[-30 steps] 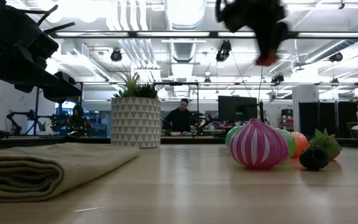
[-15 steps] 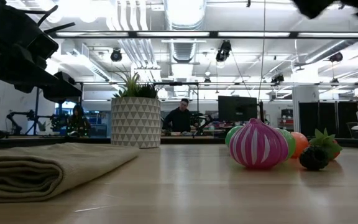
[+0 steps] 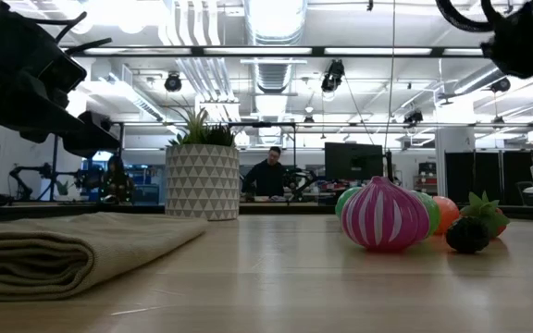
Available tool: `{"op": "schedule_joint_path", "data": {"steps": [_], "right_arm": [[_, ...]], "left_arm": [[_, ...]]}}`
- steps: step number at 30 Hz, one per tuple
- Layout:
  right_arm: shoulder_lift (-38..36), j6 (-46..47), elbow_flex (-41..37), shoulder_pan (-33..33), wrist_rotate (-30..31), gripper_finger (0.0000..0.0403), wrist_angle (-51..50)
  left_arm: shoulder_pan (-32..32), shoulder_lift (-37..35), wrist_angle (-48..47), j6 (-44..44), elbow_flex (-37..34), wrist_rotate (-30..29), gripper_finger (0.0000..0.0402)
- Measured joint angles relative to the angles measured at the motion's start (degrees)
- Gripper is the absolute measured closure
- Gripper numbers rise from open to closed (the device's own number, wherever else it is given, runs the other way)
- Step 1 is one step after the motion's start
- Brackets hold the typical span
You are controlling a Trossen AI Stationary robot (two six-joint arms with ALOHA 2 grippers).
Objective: Pick and placing Produce into tupperware
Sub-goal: Put the top strawberry into the transparent container, then put the blackberry into the transparent container
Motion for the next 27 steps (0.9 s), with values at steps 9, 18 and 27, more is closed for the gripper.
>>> {"op": "schedule_joint_path", "data": {"steps": [9,18,27], "right_arm": [[-0.14,-4.78,3.55,-0.87,3.30,0.0112,0.29],[5.06,-33.43,13.99,-4.33,9.22,0.0134,-0.22],[10.88,-50.33,19.01,-4.92,19.73,0.0154,0.46]], "left_arm": [[-0.01,-0.10,0.00,-0.01,-0.03,0.00,0.0118],[0.00,-0.13,0.00,0.00,-0.03,0.00,0.0118],[0.00,0.00,0.01,-0.01,-0.03,0.00,0.0118]]}}
